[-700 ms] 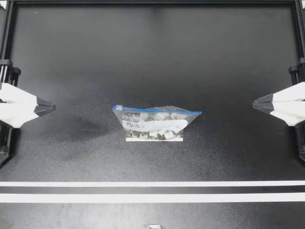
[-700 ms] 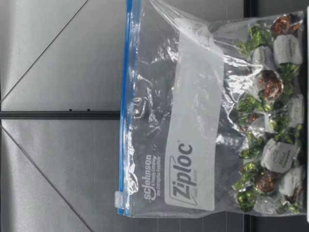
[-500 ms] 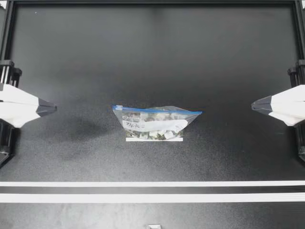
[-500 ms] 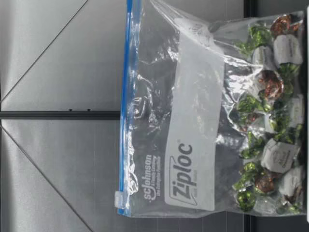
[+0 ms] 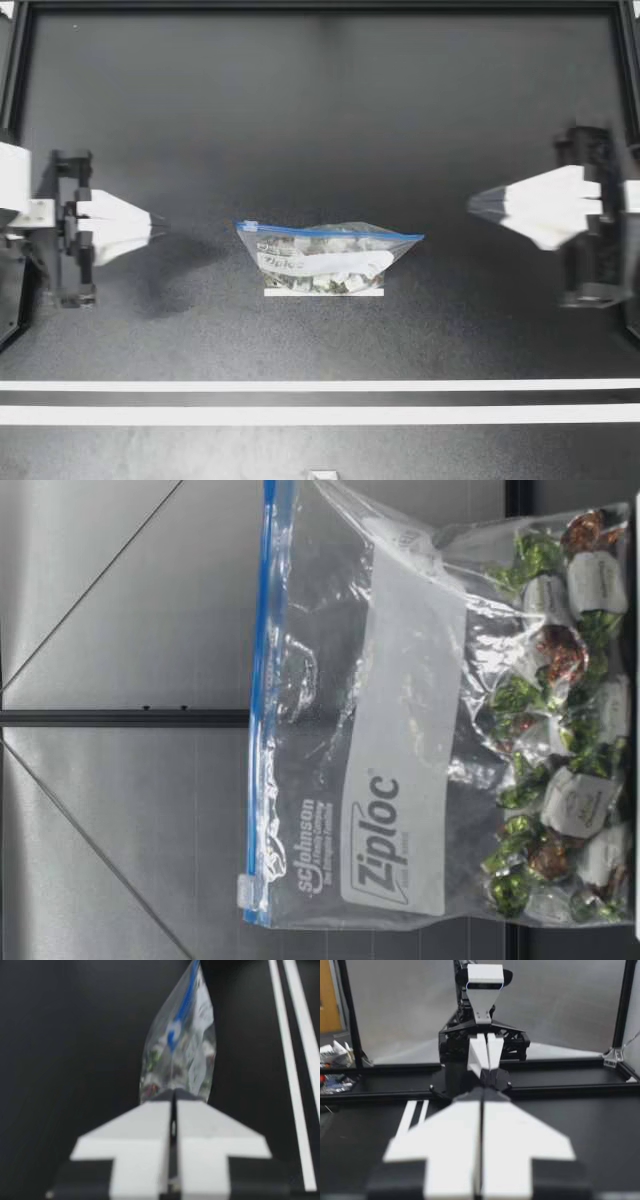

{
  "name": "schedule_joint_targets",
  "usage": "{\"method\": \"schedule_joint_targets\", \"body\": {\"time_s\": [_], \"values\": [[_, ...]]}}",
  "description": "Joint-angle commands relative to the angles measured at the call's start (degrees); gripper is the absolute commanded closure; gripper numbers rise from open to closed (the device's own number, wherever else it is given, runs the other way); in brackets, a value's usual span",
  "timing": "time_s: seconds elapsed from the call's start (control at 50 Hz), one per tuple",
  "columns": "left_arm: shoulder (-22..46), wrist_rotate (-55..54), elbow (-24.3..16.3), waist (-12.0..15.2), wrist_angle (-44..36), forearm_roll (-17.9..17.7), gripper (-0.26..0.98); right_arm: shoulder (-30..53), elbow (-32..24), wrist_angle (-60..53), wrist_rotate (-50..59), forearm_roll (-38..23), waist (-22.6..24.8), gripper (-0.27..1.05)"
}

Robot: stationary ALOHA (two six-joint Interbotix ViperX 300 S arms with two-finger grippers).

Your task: Slide open the ziploc bag.

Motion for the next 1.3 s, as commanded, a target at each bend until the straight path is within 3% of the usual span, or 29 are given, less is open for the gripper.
{"method": "schedule_joint_targets", "body": {"time_s": [0.0,0.18,0.36,0.44,0.62,0.74,1.06,1.14,1.28], "values": [[3.6,0.0,-0.7,0.2,-4.0,-0.4,0.85,5.2,-5.1,-0.6,0.2,0.0,-1.1,0.96],[8.4,0.0,-1.6,0.2,-7.6,-0.4,0.69,13.4,-11.4,-0.4,0.0,0.0,-2.3,0.95],[11.7,-0.1,-3.3,0.2,-9.5,-0.5,0.35,20.5,-17.1,1.0,-0.3,0.0,-3.7,0.85],[13.8,-0.6,-4.5,0.2,-10.3,-0.4,0.26,23.8,-19.9,1.7,-0.4,0.0,-4.3,0.75],[20.4,-2.8,-6.4,-0.1,-15.6,-0.4,0.26,30.0,-25.2,3.4,-0.7,-0.1,-4.4,0.50],[24.0,-3.6,-7.8,-1.7,-19.2,-0.1,0.27,33.6,-29.1,6.0,-0.7,-0.1,-4.4,0.39],[25.8,-3.5,-9.2,-2.1,-20.9,0.1,0.28,39.9,-35.0,14.7,-0.8,-1.8,-4.4,0.36],[25.9,-3.5,-9.1,-2.1,-21.3,0.0,0.33,41.0,-35.5,16.0,-0.8,-3.1,-4.1,0.34],[26.3,-3.4,-9.4,-2.2,-21.6,0.1,0.53,41.8,-36.2,18.0,-0.7,-4.6,-3.5,0.23]]}}
